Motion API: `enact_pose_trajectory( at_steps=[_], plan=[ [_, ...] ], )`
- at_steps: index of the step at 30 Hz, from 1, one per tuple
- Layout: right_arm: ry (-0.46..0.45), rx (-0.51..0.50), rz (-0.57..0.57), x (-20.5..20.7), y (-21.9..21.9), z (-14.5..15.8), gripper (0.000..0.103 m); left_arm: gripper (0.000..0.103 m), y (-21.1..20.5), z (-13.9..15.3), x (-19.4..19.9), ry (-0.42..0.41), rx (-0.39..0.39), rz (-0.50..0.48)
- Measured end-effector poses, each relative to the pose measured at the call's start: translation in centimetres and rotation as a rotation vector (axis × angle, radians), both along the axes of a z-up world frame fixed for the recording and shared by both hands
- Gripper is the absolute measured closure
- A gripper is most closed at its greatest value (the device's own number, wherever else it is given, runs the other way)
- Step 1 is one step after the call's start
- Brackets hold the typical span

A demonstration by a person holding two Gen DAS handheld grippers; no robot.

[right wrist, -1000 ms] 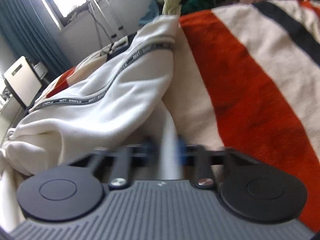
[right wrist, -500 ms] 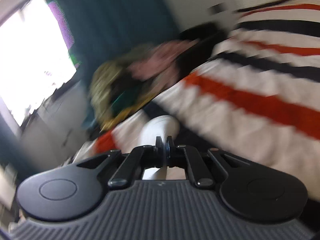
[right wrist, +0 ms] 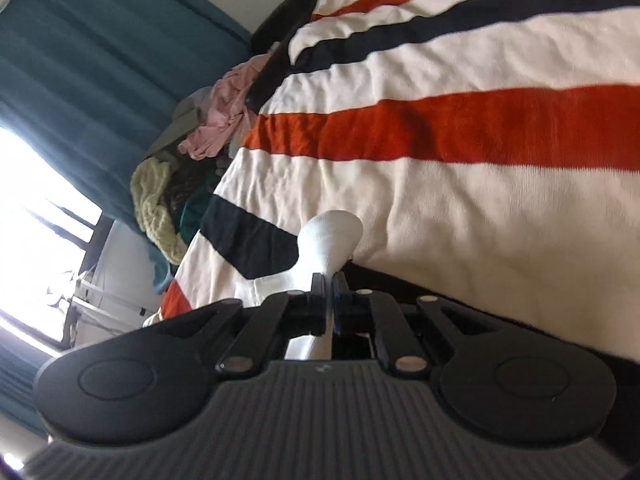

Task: Fold clothes

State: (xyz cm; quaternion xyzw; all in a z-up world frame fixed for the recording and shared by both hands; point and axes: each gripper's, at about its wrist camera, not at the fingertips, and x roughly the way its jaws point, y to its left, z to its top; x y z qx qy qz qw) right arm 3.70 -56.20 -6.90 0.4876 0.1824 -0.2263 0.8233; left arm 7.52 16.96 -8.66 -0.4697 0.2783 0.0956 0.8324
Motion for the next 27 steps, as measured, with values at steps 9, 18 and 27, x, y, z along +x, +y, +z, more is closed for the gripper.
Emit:
enact_pose_trajectory(
  at_steps=[9,18,27],
  plan=[
    [0.021,0.049,-0.007,-0.4,-0.6,-0.8,0.096,0.041,6.7,-0.4,2.0,-0.038,-0.070,0.206],
    [0.095,0.010,0.006,1.0,-0.2,-1.7,0.097,0.095,7.6,5.9,-1.5,-0.223,0.159,0.229],
    [0.073,-0.200,-0.257,-3.2,-0.9,1.9,0.100,0.096,13.1,8.2,-10.1,-0.252,0.103,0.293]
  ],
)
